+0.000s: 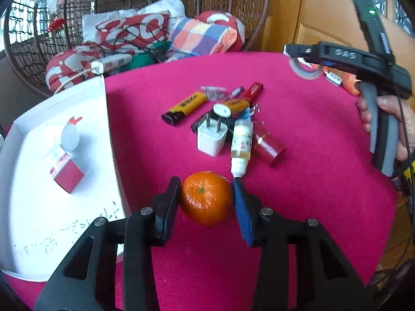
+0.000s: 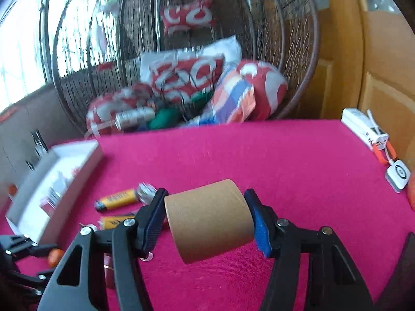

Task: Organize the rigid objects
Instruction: 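Carry the tangerine and tape roll over the white tray with both tools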

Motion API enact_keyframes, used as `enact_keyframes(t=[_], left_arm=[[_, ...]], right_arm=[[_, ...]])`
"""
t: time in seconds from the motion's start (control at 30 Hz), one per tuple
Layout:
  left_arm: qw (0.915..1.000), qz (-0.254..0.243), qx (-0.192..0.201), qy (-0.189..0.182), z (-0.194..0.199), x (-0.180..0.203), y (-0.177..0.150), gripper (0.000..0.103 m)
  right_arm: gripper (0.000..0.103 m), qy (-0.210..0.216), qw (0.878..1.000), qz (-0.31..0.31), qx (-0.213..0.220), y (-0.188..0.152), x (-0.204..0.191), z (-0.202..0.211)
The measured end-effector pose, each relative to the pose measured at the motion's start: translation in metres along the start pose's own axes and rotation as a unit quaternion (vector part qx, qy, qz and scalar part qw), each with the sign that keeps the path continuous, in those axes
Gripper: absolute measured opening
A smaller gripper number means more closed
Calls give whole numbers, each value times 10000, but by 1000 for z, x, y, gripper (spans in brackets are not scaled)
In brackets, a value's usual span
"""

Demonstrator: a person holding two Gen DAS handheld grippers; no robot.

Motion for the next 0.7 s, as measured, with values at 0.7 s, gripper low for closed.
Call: enact_keyframes(t=[0.7], left_arm=[[9762,473,2015,646,127,-33,55,40]], right_arm=[[60,631,9834,-116,1697,54,-51,107]])
Point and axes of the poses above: each gripper's, at about its wrist camera, not at the fingertips, and z roughly against the way its jaws point, x to its right, y to its top, the point moved 1 cm from there along -z, roughly the way its jaws point, and after that the axes turned 6 degrees about x, right-handed, at the moved point
